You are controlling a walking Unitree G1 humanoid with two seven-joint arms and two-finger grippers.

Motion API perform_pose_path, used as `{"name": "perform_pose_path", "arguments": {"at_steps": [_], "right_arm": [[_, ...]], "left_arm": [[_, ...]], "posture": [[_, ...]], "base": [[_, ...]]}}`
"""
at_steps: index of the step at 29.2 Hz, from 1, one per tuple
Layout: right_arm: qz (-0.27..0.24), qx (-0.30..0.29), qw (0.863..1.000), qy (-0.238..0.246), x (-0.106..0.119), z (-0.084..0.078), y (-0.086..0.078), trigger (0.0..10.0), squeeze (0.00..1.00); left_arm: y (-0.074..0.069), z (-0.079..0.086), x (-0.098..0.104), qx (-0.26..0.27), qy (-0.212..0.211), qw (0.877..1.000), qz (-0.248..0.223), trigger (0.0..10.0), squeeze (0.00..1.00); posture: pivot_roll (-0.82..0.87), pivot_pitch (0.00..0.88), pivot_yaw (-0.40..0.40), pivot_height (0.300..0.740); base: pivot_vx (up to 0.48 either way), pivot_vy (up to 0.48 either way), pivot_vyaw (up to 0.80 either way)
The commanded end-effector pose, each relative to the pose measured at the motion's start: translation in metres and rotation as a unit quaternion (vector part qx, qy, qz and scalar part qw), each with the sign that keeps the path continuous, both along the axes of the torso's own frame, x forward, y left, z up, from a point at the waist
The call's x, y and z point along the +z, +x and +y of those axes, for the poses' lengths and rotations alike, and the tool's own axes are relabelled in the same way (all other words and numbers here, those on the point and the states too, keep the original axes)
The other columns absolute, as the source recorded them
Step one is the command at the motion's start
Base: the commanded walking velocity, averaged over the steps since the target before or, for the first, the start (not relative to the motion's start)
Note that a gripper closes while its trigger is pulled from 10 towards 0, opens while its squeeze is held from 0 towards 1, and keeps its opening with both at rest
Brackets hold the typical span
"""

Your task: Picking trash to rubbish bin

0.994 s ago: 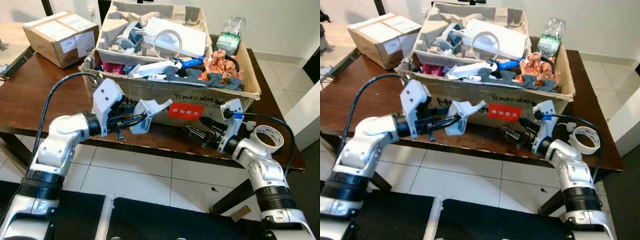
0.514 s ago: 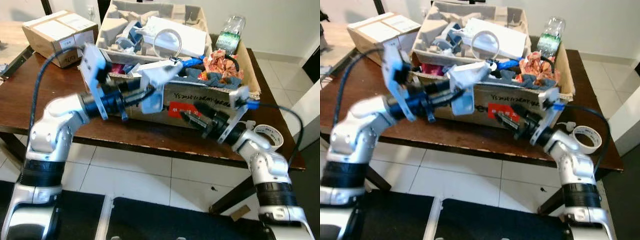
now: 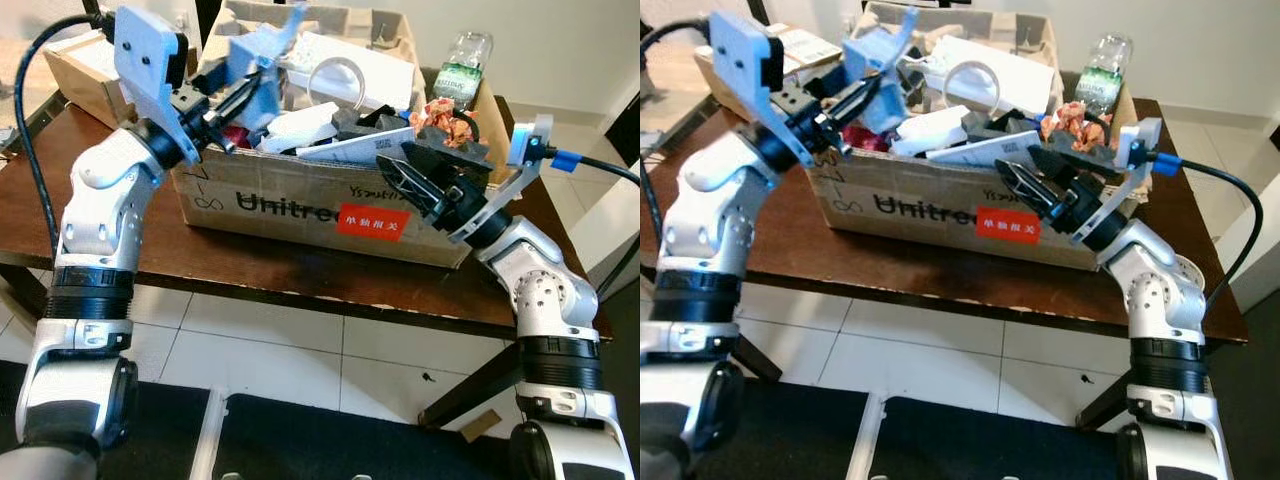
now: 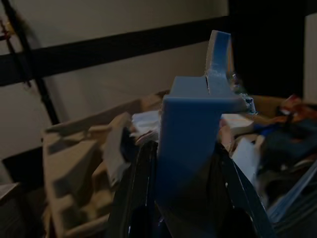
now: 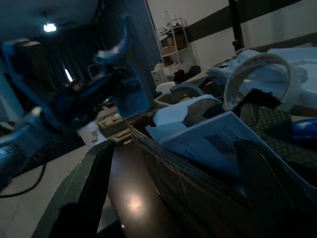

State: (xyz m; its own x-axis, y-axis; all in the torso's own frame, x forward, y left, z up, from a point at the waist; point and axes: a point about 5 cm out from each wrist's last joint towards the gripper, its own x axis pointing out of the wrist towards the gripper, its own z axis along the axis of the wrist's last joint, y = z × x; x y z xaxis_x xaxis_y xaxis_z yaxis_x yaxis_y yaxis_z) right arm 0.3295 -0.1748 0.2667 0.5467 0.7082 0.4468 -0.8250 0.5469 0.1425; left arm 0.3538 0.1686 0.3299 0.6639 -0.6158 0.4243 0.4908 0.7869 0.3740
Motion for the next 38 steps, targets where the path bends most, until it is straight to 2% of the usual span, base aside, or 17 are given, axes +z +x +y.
{"name": "perform_pose_path", "arguments": {"at_steps": [1,2,3,4,5,6,19,20,21,22,24,26,28,31,35,37,38], "right_arm": [[0.002,0.005,1.0,-0.005,-0.001,0.0,-0.004,10.0,0.0],[0.003,0.006,1.0,-0.005,-0.001,0.0,-0.004,10.0,0.0],[0.003,0.007,1.0,-0.005,-0.002,0.001,-0.005,10.0,0.0],[0.003,0.007,1.0,-0.005,-0.002,0.001,-0.005,10.0,0.0],[0.004,0.008,1.0,-0.004,-0.002,0.001,-0.005,10.0,0.0],[0.004,0.008,1.0,-0.004,-0.002,0.001,-0.005,10.0,0.0],[0.006,0.007,1.0,-0.005,-0.002,0.0,-0.005,10.0,0.0],[0.007,0.006,1.0,-0.005,-0.002,0.0,-0.005,10.0,0.0],[0.007,0.006,1.0,-0.005,-0.002,0.0,-0.005,10.0,0.0],[0.007,0.005,1.0,-0.004,-0.002,-0.001,-0.005,10.0,0.0],[0.005,0.008,1.0,0.003,0.0,-0.002,-0.006,10.0,0.0],[0.006,0.047,0.999,0.001,-0.002,0.001,-0.013,10.0,0.0],[0.006,0.047,0.999,0.001,-0.002,0.001,-0.013,10.0,0.0],[0.018,0.123,0.992,-0.023,-0.011,0.009,-0.028,10.0,0.0],[0.036,0.184,0.982,-0.037,-0.021,0.016,-0.04,10.0,0.0],[0.036,0.184,0.982,-0.037,-0.021,0.016,-0.04,10.0,0.0],[0.049,0.205,0.976,-0.048,-0.027,0.02,-0.045,10.0,0.0]], "left_arm": [[0.001,0.0,0.002,0.008,0.006,1.0,-0.009,10.0,0.0],[0.002,0.001,0.002,0.012,0.003,1.0,-0.006,10.0,0.0],[0.005,0.003,-0.001,0.029,0.004,1.0,-0.003,10.0,0.2],[0.005,0.003,-0.001,0.029,0.004,1.0,-0.003,10.0,0.2],[0.008,0.004,-0.002,0.04,0.004,0.999,-0.001,10.0,0.92],[0.011,0.006,-0.003,0.053,0.0,0.999,-0.002,10.0,1.0],[0.025,0.013,0.001,0.108,-0.003,0.994,-0.021,10.0,1.0],[0.025,0.011,0.003,0.098,-0.007,0.995,-0.026,10.0,0.13],[0.025,0.011,0.003,0.098,-0.007,0.995,-0.026,10.0,0.13],[0.022,0.006,0.008,0.064,-0.023,0.997,-0.029,10.0,0.0],[0.008,-0.011,0.013,-0.069,-0.051,0.996,-0.008,10.0,0.0],[-0.012,-0.027,0.007,-0.209,-0.027,0.977,0.029,10.0,0.0],[-0.012,-0.027,0.007,-0.209,-0.027,0.977,0.029,10.0,0.0],[-0.029,-0.034,-0.006,-0.289,0.01,0.955,0.069,10.0,0.0],[-0.039,-0.035,-0.017,-0.341,0.02,0.934,0.107,10.0,0.0],[-0.039,-0.035,-0.017,-0.341,0.02,0.934,0.107,10.0,0.0],[-0.044,-0.035,-0.027,-0.355,0.047,0.924,0.132,10.0,0.0]], "posture": [[0.02,0.151,-0.032,0.74],[0.02,0.152,-0.031,0.74],[0.02,0.154,-0.032,0.74],[0.02,0.154,-0.032,0.74],[0.02,0.155,-0.032,0.74],[0.02,0.156,-0.033,0.74],[0.02,0.162,-0.036,0.74],[0.02,0.162,-0.036,0.74],[0.02,0.162,-0.036,0.74],[0.02,0.163,-0.037,0.74],[0.02,0.163,-0.036,0.74],[0.02,0.163,-0.034,0.74],[0.02,0.163,-0.034,0.74],[0.02,0.163,-0.036,0.74],[0.02,0.163,-0.037,0.74],[0.02,0.163,-0.037,0.74],[0.02,0.164,-0.037,0.74]], "base": [[0.0,0.0,0.0],[0.0,0.0,0.0],[0.0,0.0,0.0],[0.0,0.0,0.0],[0.0,0.0,0.0],[0.0,0.0,0.0],[0.0,0.0,0.0],[0.0,0.0,0.0],[0.0,0.0,0.0],[0.0,0.0,0.0],[0.0,0.0,0.0],[0.0,0.0,0.0],[0.0,0.0,0.0],[0.0,0.0,0.0],[0.0,0.0,0.0],[0.0,0.0,0.0],[0.0,0.0,0.0]]}}
